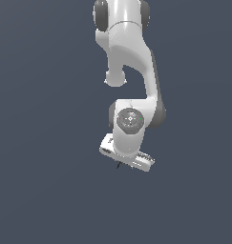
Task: Pick up the object and move it to a goal position.
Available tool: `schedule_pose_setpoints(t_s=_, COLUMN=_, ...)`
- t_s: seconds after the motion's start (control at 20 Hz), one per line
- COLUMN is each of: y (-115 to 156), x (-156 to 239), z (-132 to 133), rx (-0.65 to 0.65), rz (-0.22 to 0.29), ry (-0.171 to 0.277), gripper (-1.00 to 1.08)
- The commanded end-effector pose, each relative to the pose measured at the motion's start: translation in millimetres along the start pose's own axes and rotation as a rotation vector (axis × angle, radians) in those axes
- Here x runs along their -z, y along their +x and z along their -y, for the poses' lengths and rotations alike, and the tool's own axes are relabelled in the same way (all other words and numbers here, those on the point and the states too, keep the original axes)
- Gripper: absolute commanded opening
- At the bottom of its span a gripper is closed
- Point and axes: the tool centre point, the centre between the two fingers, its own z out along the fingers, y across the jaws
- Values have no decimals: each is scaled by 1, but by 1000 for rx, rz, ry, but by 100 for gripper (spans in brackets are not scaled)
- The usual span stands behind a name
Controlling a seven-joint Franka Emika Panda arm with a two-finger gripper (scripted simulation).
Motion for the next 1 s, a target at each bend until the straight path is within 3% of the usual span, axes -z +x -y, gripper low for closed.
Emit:
schedule_pose_setpoints(t_s=0.0, y=8, x=20, z=3, rx=0, rz=-1, ry=0, gripper=-100)
schedule_pose_setpoints(t_s=0.45, y=33, x=77, z=13, rx=0, rz=-1, ry=0, gripper=-100)
schedule_pose_setpoints(t_s=0.95, y=43, x=98, z=17, rx=0, rz=-1, ry=0, gripper=-100)
